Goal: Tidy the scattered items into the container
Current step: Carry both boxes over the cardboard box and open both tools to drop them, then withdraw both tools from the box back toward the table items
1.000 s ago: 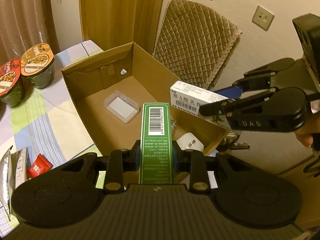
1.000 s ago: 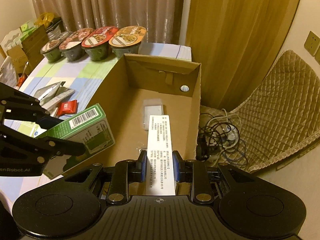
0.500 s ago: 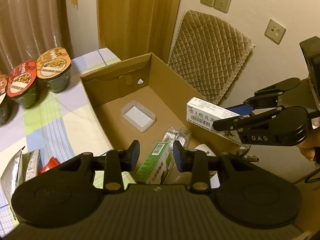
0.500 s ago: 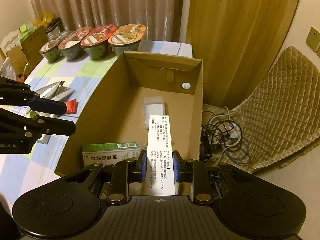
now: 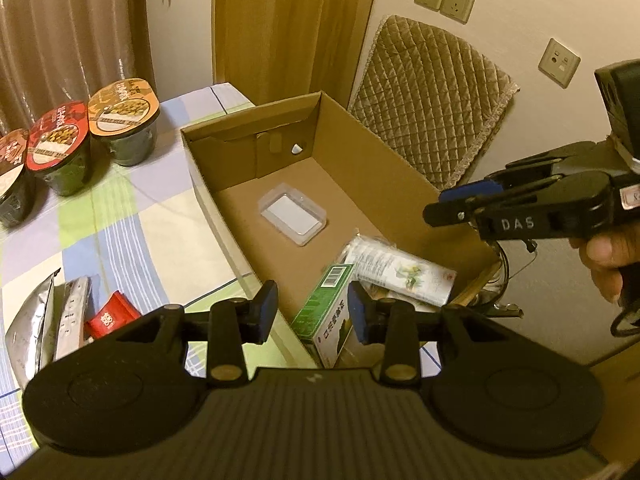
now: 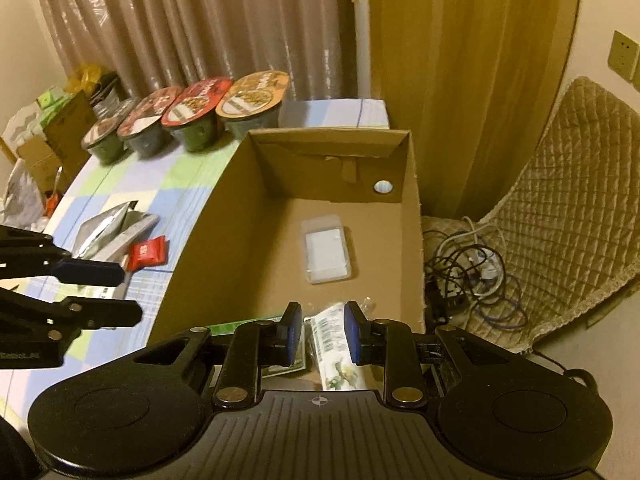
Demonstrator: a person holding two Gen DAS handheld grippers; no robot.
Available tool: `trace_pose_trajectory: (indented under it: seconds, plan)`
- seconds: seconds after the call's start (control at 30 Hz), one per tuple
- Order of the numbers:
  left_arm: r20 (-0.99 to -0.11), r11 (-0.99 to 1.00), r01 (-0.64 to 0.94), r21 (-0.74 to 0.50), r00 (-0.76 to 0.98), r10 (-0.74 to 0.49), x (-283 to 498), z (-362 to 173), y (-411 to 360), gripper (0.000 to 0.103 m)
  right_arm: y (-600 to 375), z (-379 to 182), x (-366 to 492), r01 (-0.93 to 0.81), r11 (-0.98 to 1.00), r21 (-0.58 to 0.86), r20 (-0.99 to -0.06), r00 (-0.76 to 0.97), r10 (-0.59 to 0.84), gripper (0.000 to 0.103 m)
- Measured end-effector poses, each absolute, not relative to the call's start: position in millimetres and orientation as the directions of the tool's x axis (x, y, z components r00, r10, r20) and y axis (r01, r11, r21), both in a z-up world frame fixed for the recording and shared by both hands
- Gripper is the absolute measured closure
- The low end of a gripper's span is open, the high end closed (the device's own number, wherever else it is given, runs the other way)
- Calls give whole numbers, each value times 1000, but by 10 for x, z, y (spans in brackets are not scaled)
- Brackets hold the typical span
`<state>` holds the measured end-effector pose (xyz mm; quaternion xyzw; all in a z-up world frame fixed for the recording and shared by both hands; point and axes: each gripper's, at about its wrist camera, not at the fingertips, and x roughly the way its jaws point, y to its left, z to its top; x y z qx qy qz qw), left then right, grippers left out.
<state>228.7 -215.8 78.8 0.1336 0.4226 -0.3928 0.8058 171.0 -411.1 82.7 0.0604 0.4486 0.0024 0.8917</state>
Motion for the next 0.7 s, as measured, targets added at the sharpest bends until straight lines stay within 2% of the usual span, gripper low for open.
trace_pose_trajectory:
  seconds: [0.23,0.33,0.5,0.7]
  plan:
    - [-786,668,734,-121,341,-517,2270,787,-2055,70,-4092,862,1635,64,993,104,-800,598,45,74]
    - [-783,671,731,-124,343,-519,2230,797,-1982,67,-4038,894,1585,65,992,104,-798,601,44,74]
    - [-774,695,707,-132,365,-518,2102,808,-1703,54,-3840,973,1459,41,994,100,-786,616,54,73]
    - [-768,744,651,-150,397,-502,1926,812,-1126,31,-3533,1027,1346,6,993,122,-769,633,91,73]
